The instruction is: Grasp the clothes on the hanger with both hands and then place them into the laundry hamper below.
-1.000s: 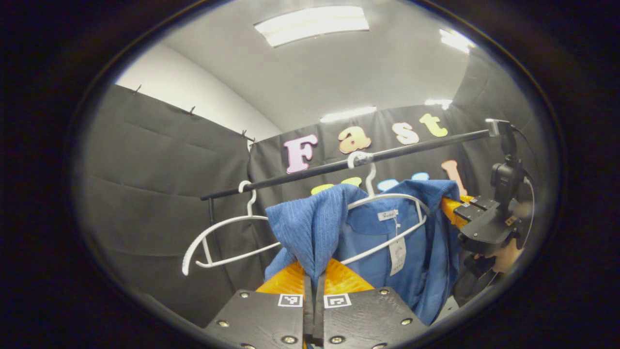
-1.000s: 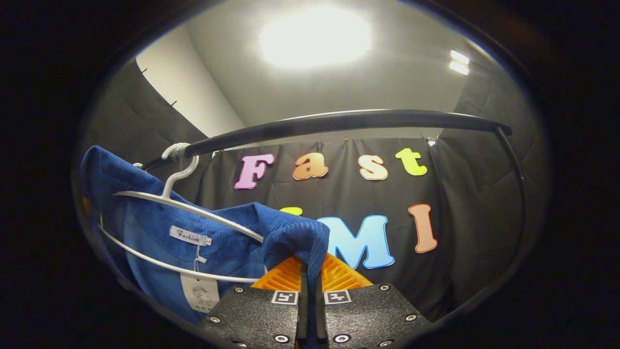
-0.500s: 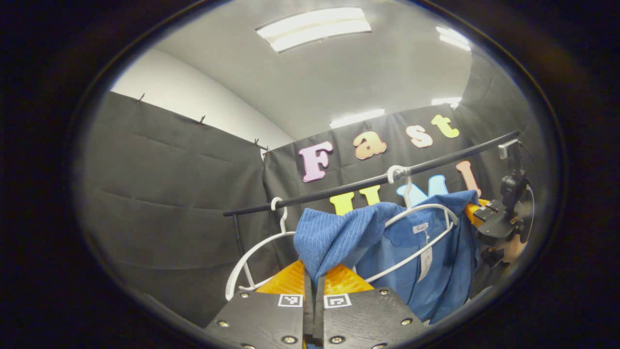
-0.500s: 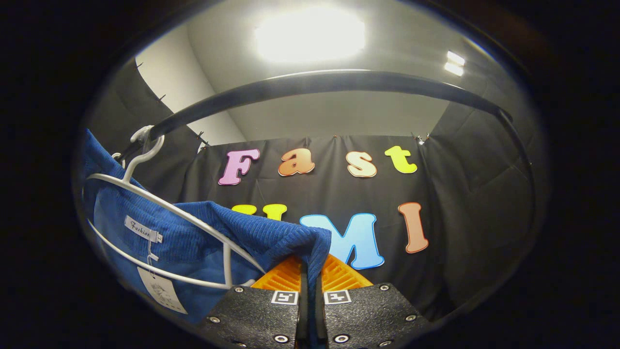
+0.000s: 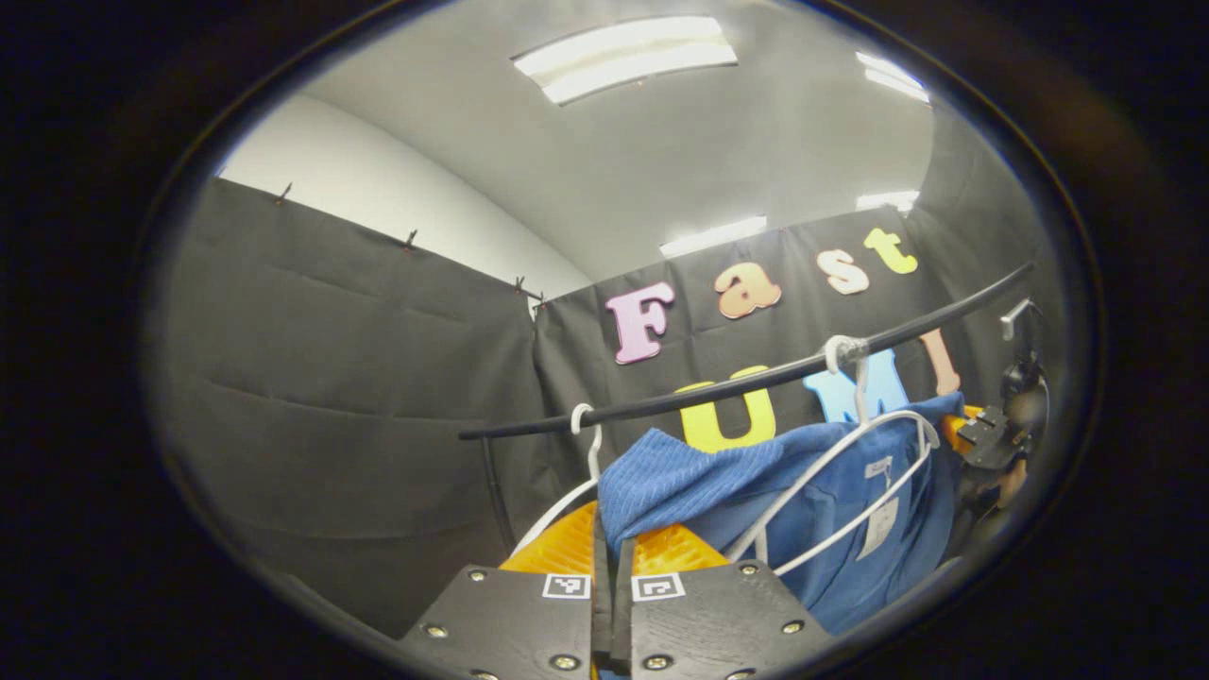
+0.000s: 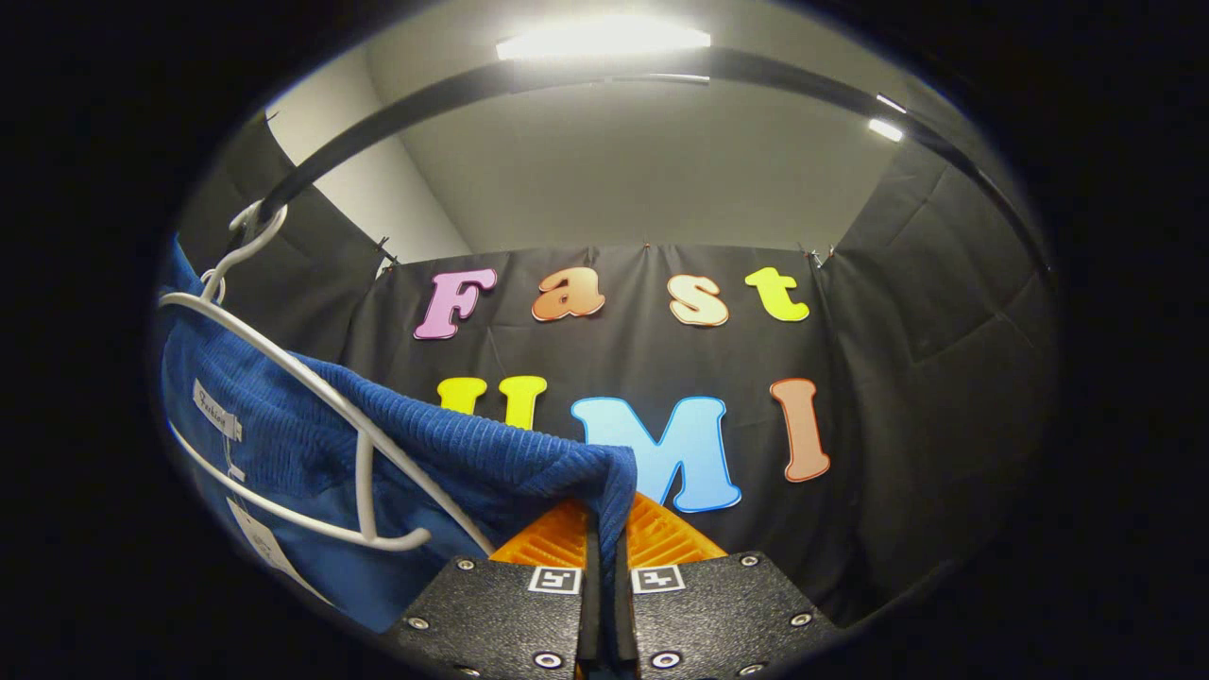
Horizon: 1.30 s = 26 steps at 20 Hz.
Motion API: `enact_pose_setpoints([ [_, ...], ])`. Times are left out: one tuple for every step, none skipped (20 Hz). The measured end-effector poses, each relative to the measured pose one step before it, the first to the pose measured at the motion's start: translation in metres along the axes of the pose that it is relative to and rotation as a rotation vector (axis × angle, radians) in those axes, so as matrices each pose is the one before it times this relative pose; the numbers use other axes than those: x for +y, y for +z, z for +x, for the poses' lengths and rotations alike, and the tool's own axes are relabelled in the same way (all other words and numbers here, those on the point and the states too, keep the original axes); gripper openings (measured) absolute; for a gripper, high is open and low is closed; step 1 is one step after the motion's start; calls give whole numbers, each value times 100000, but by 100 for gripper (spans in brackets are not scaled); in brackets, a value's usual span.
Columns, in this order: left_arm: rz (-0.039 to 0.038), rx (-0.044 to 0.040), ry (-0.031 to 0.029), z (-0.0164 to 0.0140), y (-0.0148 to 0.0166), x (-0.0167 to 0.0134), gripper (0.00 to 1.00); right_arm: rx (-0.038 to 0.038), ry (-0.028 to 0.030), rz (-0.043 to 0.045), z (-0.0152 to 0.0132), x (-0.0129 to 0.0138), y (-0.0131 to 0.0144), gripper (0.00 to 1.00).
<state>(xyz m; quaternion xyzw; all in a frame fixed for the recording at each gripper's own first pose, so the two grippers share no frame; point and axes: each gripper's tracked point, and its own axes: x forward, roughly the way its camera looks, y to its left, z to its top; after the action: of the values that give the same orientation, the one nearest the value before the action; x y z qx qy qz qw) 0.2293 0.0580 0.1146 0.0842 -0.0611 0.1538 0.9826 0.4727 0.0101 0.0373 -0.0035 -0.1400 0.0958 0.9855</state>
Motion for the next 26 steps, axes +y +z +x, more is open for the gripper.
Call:
enact_pose_setpoints([
  [-628,386,-77,540,-159,186,6,592,946,-609,-110,415,-350,5],
  [-308,749,-313,378,-546,341,6,821,749,-315,-5,236,-411,4],
  [-312,1043,-248,333,-517,347,5,1197,992,612,-105,406,-504,4],
  [-716,1096,-253,-55,-597,191,5,1617,649,1112,-98,232,-576,5],
  [-919,1134,-414,108,-566,102,6,1746,316,1299,-51,89,-569,5],
  [-894,1098,-592,140,-711,133,6,1488,283,1567,-38,17,-557,5],
  [-783,1144,-489,-21,-695,0,6,2012,308,1583,164,22,-539,5],
  [-539,1493,-323,92,-855,-164,1,2308,635,1769,125,68,-713,5],
  [-424,1481,-184,14,-742,-73,1,2709,660,1521,89,86,-787,5],
  [-844,1650,-378,139,-847,-77,6,2948,423,1273,-15,-89,-872,5],
  [-955,1223,-537,38,-677,-231,0,2653,416,1195,-129,-83,-904,5],
  [-584,762,-329,-210,-405,-255,1,2017,360,927,-195,-6,-782,5],
  [-374,1428,-165,-72,-609,-116,1,1803,271,140,-261,46,-742,5],
  [-314,975,-42,-17,-619,-51,6,1462,137,-636,-315,-33,-678,5],
  [-625,936,223,-41,-527,-6,1,1149,347,-946,-308,170,-569,5],
  [-653,793,337,-71,-597,93,1,962,534,-820,-382,170,-518,5],
  [-359,832,367,-360,-547,220,1,827,507,-602,-469,123,-425,5],
  [-300,928,369,-684,-730,323,1,966,459,-492,-471,123,-437,5],
  [-445,696,93,-366,-587,254,1,961,228,-473,-515,73,-407,5],
  [-447,614,-147,-297,-408,57,6,1029,94,-297,-597,35,-373,5],
  [-149,444,-219,-430,-377,138,1,1129,151,-138,-655,188,-358,5],
  [11,463,-510,-482,-374,125,1,905,159,-64,-755,152,-294,5],
  [-220,25,-637,-454,-254,29,1,856,248,-242,-753,241,-37,4],
  [-730,200,-808,-349,-201,-50,1,627,40,-307,-842,119,6,4],
  [-1185,226,-1305,-327,-174,-148,6,408,-58,-88,-967,225,62,5],
  [-1153,-49,-1720,-344,-117,-288,1,143,26,256,-1072,281,284,5],
])
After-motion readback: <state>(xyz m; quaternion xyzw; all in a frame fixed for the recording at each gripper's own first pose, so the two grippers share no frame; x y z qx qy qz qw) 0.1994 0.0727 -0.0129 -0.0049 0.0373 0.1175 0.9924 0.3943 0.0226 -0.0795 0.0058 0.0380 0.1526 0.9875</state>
